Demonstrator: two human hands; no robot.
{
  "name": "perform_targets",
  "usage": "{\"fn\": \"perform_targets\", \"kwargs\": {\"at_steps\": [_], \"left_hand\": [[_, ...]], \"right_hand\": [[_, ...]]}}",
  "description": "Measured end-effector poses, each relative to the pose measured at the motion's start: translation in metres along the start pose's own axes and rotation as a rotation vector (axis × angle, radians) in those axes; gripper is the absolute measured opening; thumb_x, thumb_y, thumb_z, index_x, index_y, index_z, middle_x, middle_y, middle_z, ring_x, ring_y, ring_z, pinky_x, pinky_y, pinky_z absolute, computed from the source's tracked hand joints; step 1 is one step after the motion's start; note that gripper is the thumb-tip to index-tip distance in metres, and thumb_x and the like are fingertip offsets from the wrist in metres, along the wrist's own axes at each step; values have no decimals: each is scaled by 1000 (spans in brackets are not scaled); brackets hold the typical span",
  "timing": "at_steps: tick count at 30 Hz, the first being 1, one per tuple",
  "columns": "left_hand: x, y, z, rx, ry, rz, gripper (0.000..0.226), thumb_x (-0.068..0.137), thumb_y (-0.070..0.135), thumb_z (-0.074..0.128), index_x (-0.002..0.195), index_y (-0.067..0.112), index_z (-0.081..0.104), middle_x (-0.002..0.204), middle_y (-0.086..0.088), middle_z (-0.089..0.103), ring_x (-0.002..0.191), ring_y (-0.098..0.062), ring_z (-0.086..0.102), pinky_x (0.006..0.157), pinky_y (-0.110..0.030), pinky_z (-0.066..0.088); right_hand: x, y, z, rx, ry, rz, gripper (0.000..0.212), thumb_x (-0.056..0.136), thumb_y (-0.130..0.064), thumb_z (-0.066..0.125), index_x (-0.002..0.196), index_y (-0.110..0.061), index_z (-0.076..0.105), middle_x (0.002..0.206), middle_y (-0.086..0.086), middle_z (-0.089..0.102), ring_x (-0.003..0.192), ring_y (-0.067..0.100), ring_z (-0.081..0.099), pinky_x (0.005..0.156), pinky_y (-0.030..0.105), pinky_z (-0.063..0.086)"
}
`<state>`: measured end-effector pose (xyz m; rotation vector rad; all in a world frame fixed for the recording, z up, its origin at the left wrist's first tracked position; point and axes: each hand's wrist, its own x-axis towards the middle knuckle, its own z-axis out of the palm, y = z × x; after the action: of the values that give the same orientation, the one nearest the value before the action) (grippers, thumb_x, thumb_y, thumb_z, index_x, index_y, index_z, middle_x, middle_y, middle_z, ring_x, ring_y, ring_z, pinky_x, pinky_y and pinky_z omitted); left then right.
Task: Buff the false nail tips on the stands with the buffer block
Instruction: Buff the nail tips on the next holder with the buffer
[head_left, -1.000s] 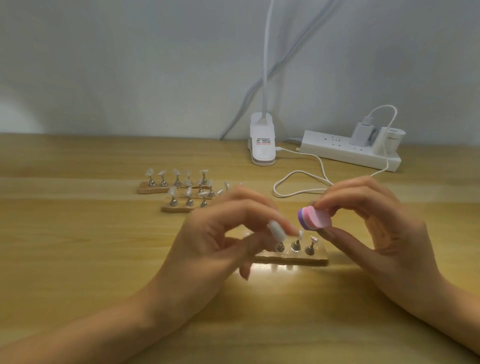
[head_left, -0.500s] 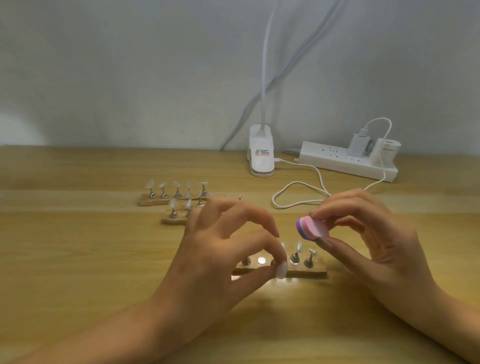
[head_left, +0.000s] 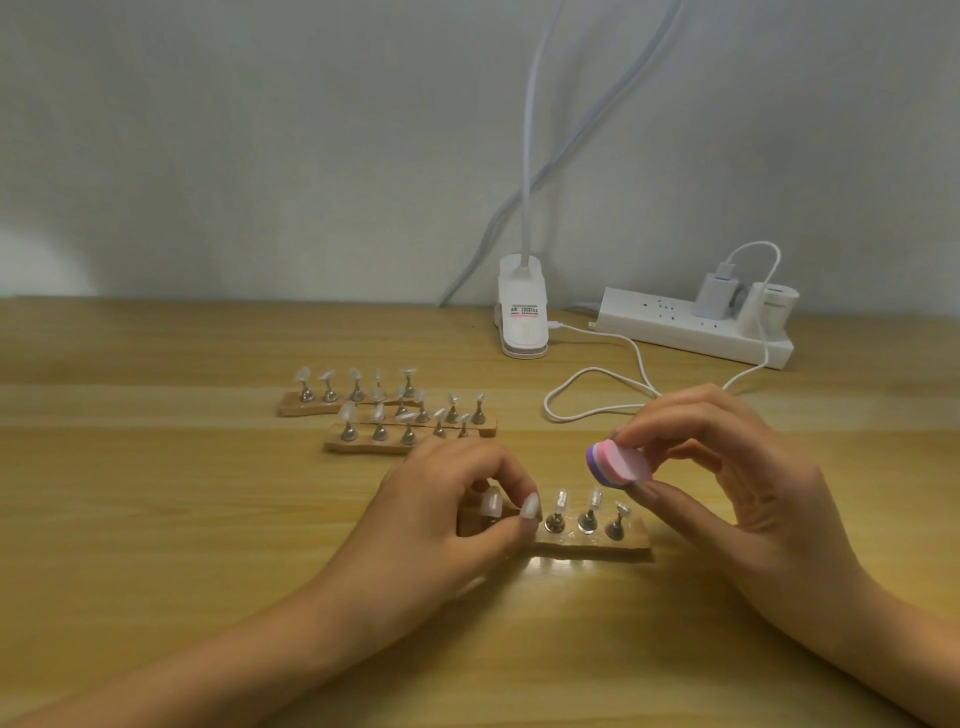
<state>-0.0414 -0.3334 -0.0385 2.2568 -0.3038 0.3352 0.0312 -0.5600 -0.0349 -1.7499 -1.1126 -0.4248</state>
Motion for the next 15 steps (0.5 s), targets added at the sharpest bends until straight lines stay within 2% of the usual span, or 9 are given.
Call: {"fn": "perform_targets", "kwargs": {"at_steps": [7,15], "left_hand": [[-1,-1,1,-18,-6,-50,16,83,31,74,79,33,59,85,20,58,76,-4,52,66,-17,36],[0,-4,1,-79,5,-96,12,79,33,71,77,30,59,85,12,62,77,-9,57,65,-14,42]], "right_hand": [[-1,1,0,9,-4,15,21,90,-26,67,110,-19,67,108,-11,64,94,22,65,79,32,56],[2,0,-1,40,-9,46,22,89,-28,66,110,-20,66,106,-13,64,93,18,66,79,24,56]]}}
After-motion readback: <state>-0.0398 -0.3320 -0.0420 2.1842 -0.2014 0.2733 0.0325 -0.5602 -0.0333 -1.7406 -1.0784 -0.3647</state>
